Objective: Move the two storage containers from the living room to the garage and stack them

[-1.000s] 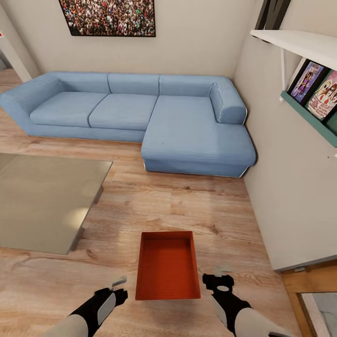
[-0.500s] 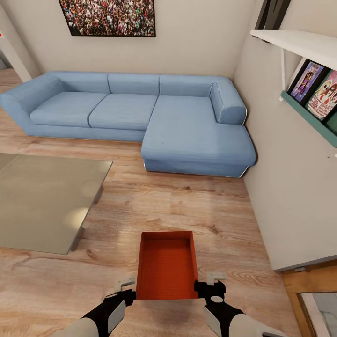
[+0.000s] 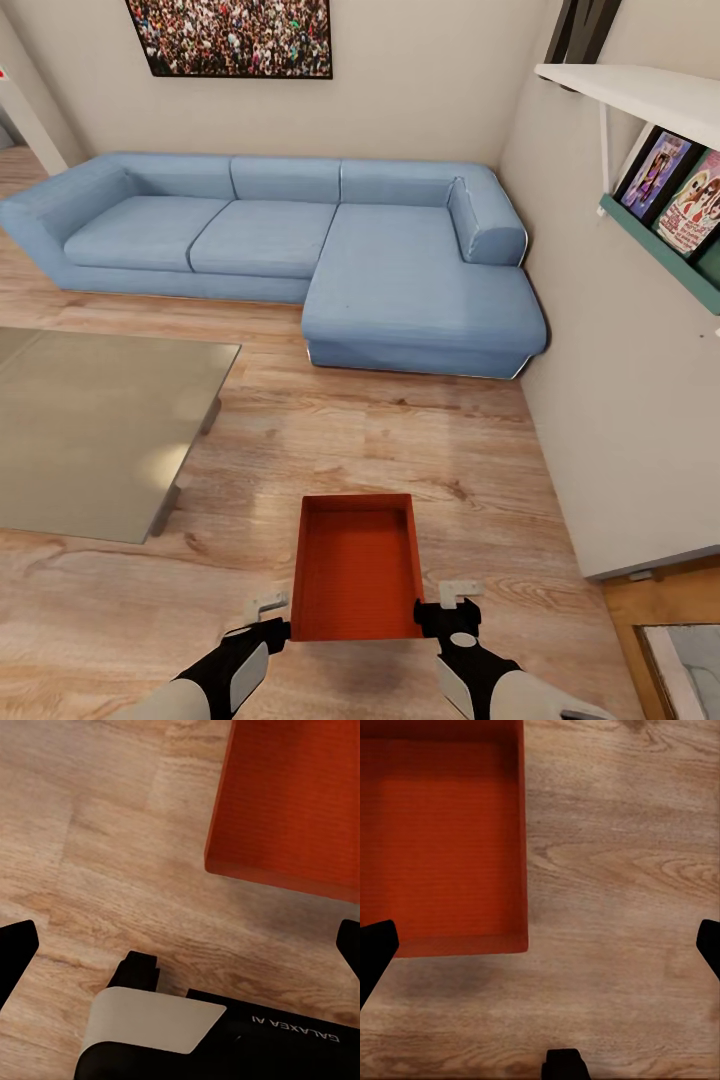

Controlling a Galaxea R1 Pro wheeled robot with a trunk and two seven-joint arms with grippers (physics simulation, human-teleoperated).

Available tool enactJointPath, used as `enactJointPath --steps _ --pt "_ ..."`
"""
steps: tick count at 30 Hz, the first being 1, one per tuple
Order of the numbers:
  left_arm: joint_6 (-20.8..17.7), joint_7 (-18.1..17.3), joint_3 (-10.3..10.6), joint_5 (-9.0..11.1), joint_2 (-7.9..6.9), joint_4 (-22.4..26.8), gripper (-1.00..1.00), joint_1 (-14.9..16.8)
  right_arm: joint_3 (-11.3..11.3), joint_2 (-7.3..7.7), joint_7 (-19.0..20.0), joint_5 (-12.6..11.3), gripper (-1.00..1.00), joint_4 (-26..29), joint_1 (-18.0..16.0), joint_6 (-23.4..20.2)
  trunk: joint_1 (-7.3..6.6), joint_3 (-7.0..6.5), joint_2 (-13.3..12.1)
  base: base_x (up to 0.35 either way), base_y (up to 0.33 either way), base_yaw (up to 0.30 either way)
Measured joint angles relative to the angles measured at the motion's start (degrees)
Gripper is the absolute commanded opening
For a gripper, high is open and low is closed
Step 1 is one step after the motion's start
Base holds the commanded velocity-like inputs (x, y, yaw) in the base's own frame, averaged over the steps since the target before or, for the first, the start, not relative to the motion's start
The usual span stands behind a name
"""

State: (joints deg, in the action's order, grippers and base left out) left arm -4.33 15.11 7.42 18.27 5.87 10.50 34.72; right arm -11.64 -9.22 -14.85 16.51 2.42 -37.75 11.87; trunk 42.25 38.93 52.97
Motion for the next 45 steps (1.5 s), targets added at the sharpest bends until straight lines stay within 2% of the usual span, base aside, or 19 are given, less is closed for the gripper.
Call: enactJointPath --steps 27,45 --pt "0.0 0.0 -0.2 0.6 -0.14 0.0 1.0 0.0 0.0 0.01 0.0 0.0 1.0 0.0 0.0 0.5 0.0 0.0 0.0 0.0 0.0 0.0" --pt "0.0 -0.4 -0.2 0.5 -0.22 0.0 1.0 0.0 0.0 0.01 0.0 0.0 1.0 0.0 0.0 0.3 3.95 3.23 7.2 0.0 0.0 0.0"
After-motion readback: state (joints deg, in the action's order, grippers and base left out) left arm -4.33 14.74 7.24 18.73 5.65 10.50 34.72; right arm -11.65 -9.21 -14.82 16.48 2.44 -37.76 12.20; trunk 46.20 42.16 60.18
